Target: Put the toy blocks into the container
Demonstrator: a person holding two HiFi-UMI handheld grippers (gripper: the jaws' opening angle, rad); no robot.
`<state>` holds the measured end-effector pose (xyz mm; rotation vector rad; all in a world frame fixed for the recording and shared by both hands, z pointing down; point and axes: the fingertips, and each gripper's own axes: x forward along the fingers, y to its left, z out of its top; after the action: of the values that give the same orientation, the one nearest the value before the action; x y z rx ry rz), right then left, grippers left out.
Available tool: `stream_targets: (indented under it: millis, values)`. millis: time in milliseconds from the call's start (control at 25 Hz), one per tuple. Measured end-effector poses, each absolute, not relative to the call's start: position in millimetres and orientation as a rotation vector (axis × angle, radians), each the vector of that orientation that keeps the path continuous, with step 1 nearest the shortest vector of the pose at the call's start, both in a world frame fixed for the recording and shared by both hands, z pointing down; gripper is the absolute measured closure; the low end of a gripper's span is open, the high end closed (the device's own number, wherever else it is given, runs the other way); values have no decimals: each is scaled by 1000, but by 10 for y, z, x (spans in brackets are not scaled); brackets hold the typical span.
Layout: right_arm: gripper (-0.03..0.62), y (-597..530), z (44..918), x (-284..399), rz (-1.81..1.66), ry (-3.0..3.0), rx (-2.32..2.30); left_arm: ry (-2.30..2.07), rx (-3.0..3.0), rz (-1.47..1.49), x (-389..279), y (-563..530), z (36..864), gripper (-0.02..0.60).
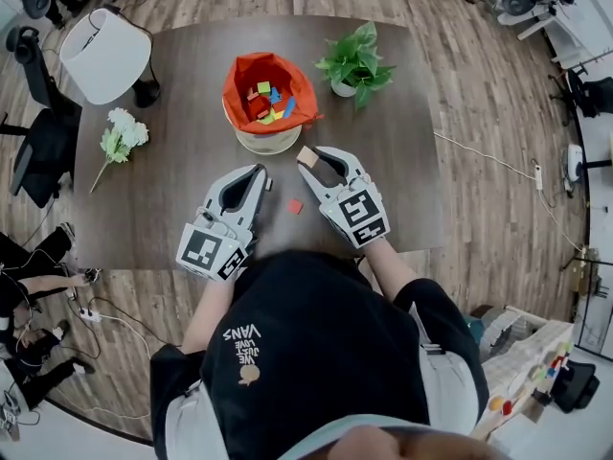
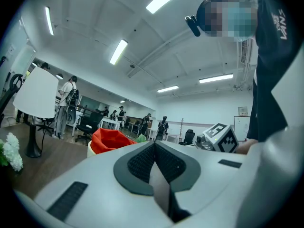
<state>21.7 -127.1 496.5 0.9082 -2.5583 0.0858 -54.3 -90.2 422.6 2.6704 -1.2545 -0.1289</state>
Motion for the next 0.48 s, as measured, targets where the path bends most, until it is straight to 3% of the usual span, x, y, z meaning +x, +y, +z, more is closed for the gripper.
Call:
stream_targets:
  millis: [480]
  values:
    - [444,-1365,4371,116,-21,-2662,943,-1262,2660,-147,-576,-924,4215,571]
